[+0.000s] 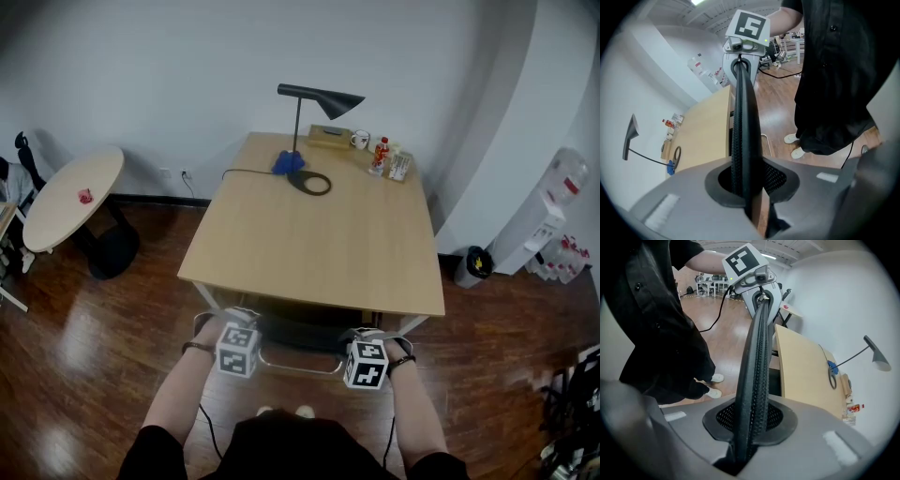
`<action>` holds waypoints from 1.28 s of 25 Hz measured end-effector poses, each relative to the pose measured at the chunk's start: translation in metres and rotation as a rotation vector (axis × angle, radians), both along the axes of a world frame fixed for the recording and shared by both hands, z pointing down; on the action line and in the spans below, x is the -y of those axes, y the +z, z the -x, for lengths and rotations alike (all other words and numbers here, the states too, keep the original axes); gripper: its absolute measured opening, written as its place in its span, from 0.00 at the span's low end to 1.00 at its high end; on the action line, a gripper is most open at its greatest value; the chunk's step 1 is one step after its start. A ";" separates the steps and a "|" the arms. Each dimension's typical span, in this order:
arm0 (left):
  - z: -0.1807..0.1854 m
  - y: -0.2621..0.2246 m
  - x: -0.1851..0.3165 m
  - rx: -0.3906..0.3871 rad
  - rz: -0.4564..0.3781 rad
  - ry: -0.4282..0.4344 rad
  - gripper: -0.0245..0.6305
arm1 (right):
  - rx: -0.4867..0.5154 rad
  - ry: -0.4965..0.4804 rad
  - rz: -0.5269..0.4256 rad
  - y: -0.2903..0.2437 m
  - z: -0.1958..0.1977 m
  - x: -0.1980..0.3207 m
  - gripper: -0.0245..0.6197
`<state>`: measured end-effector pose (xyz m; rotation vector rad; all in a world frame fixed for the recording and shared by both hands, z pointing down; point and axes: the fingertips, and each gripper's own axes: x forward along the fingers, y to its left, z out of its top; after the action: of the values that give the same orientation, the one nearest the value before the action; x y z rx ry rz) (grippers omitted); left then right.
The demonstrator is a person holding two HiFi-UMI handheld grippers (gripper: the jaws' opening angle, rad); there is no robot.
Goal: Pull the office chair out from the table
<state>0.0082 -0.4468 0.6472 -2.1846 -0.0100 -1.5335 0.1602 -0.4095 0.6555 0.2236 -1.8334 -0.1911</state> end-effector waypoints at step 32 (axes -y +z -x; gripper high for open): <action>0.025 -0.006 -0.122 0.000 0.032 0.020 0.14 | 0.001 0.048 0.072 -0.004 0.024 -0.124 0.17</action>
<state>-0.0167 -0.3245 0.6408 -2.2028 -0.0564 -1.5319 0.1359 -0.2855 0.6520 0.2169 -1.8303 -0.0912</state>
